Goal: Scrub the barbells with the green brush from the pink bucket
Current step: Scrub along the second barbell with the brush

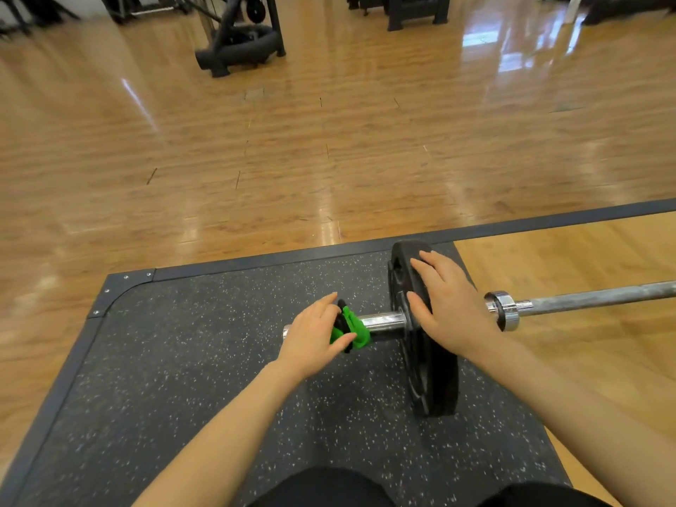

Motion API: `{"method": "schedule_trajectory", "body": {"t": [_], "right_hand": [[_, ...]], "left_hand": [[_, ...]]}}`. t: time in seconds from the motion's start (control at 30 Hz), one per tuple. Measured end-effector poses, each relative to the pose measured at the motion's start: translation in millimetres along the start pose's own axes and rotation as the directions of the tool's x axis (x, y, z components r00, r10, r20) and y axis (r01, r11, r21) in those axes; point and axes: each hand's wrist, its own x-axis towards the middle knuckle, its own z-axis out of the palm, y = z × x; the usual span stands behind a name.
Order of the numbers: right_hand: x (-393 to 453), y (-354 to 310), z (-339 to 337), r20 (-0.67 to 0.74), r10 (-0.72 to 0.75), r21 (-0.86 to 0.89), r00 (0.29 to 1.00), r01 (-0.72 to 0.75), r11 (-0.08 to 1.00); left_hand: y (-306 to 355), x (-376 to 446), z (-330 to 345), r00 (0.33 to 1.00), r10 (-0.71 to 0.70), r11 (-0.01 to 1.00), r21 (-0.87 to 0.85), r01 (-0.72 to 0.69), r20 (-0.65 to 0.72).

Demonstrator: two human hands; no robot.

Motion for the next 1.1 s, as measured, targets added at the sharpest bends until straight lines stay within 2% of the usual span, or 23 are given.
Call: {"method": "schedule_trajectory", "body": {"t": [0.27, 0.4, 0.57, 0.87, 1.1], "right_hand": [[-5.1, -9.6, 22.3, -0.117, 0.085, 0.072, 0.990, -0.077, 0.994], [-8.0, -7.7, 29.1, -0.182, 0.059, 0.030, 0.981, -0.054, 0.998], [-8.3, -7.3, 31.9, -0.206, 0.031, -0.015, 0.978, -0.035, 0.999], [-7.9, -9.3, 32.5, -0.218, 0.028, -0.049, 0.976, -0.040, 0.998], [-6.4, -8.7, 34.1, -0.224, 0.030, -0.068, 0.974, -0.046, 0.997]], "left_hand": [[23.4, 7.1, 21.5, 0.996, 0.077, 0.997, -0.029, -0.078, -0.037], [33.2, 10.9, 37.3, 0.982, 0.178, 0.982, 0.068, -0.174, -0.055], [22.5, 8.8, 40.7, 0.980, 0.197, 0.967, 0.171, -0.188, -0.039], [-45.7, -32.4, 27.2, 0.969, 0.168, 0.970, 0.204, -0.130, -0.183], [-29.5, -18.9, 29.0, 0.959, 0.188, 0.974, 0.169, -0.153, -0.211]]}}
